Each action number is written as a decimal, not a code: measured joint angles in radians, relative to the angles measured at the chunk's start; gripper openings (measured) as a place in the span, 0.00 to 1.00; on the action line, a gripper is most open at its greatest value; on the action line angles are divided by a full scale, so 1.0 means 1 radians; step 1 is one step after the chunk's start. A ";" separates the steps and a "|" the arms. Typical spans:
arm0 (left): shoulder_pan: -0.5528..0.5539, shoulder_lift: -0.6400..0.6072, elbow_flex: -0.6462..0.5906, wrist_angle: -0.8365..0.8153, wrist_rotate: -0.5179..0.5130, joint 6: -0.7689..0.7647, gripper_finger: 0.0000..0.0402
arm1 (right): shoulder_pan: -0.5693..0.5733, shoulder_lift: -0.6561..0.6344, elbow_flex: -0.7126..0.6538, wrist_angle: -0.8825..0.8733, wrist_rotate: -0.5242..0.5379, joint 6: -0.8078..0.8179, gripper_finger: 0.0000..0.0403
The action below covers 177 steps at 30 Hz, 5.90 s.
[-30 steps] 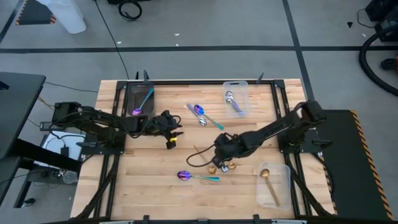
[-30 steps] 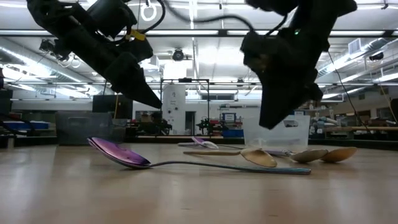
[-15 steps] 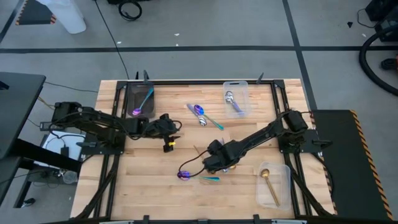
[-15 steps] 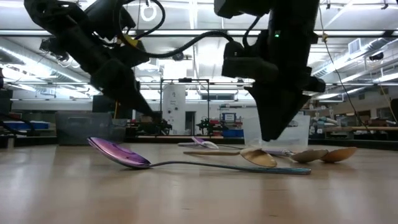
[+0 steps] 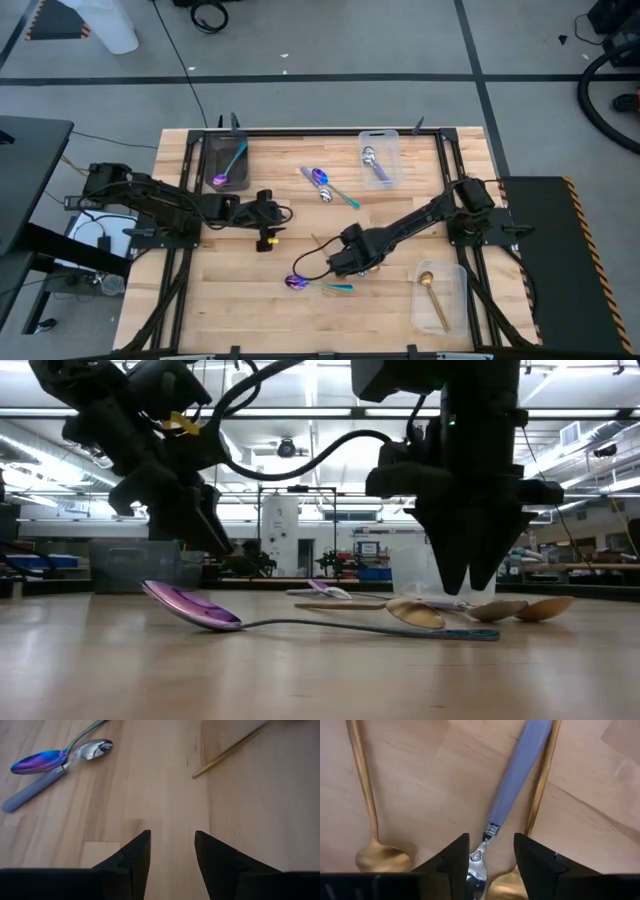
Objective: Sort silverware by color (type)
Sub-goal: Put the purple spoon into the top transparent bin
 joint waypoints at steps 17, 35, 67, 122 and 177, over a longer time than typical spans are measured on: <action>0.000 0.000 0.000 -0.083 0.000 0.046 0.40 | 0.009 0.071 0.002 0.095 0.065 0.166 0.39; 0.000 0.000 0.000 -0.124 0.000 0.049 0.40 | 0.006 0.078 0.002 0.119 0.028 0.161 0.09; -0.021 -0.022 0.000 -0.097 -0.001 0.036 0.40 | -0.077 -0.005 -0.003 0.053 0.047 -0.218 0.02; 0.248 -0.127 0.000 0.167 -0.024 0.274 0.40 | -0.510 -0.273 0.000 -0.101 0.262 -0.824 0.02; 0.185 -0.124 0.000 0.735 0.333 -0.120 0.31 | -0.145 -0.311 0.000 1.055 0.383 -1.775 0.02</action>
